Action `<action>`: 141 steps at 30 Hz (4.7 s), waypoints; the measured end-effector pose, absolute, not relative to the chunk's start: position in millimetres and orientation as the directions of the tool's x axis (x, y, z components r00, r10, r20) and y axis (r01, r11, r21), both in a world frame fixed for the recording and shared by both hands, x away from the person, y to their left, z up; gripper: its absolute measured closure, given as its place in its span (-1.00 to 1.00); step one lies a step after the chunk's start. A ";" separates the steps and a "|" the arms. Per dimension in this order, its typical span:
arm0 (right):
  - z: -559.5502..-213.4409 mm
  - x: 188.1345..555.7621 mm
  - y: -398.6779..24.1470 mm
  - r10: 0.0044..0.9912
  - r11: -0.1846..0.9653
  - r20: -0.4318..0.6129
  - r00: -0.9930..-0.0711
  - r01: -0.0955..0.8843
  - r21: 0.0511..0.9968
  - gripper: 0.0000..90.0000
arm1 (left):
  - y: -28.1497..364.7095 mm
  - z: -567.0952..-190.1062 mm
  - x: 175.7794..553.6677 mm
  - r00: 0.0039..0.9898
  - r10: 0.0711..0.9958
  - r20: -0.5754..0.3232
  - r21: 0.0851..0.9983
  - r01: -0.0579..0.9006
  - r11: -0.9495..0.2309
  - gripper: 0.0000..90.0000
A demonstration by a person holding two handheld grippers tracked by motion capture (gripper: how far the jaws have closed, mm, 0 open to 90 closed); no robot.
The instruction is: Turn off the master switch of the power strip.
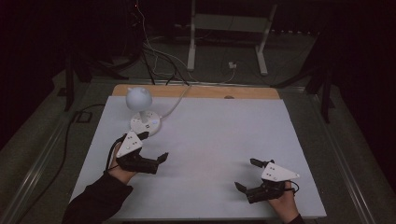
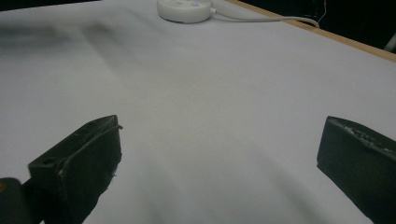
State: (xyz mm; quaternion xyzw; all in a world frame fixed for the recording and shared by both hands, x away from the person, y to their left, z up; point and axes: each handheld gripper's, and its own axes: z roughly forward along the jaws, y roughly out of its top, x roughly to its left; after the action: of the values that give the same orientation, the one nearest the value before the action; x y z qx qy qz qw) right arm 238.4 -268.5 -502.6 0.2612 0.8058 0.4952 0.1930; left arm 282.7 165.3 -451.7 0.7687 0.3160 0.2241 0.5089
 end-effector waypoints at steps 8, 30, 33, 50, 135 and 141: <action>-501.8 237.6 -269.1 0.614 0.369 -0.051 -0.788 0.229 0.901 -1.00 | 163.2 -454.3 292.7 0.679 0.734 0.017 0.921 0.274 -0.275 -1.00; -500.8 237.3 -269.2 0.613 0.363 -0.049 -0.788 0.226 0.904 -1.00 | 147.0 -470.9 322.5 0.545 0.836 0.064 0.921 0.290 -0.260 -1.00; -500.9 237.1 -269.3 0.612 0.363 -0.046 -0.789 0.229 0.903 -1.00 | 144.8 -473.6 328.0 0.538 0.841 0.061 0.916 0.304 -0.261 -0.99; -500.7 237.3 -270.5 0.611 0.355 -0.040 -0.790 0.229 0.906 -1.00 | 141.5 -484.3 348.9 0.418 0.905 0.079 0.901 0.358 -0.244 -0.63; -501.4 237.2 -270.9 0.607 0.358 -0.035 -0.794 0.233 0.904 -1.00 | 139.3 -521.3 409.4 0.362 0.838 0.407 0.716 0.444 -0.539 1.00; -501.5 236.9 -270.2 0.605 0.360 -0.036 -0.796 0.233 0.903 -1.00 | 138.3 -520.4 410.0 0.376 0.821 0.430 0.696 0.442 -0.567 1.00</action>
State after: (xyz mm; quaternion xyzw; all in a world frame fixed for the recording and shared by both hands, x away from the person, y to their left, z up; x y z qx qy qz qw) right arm 236.9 -270.2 -501.5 0.2607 0.8036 0.5020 0.1851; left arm 410.0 138.3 -520.4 0.7935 0.3978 0.3919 0.2418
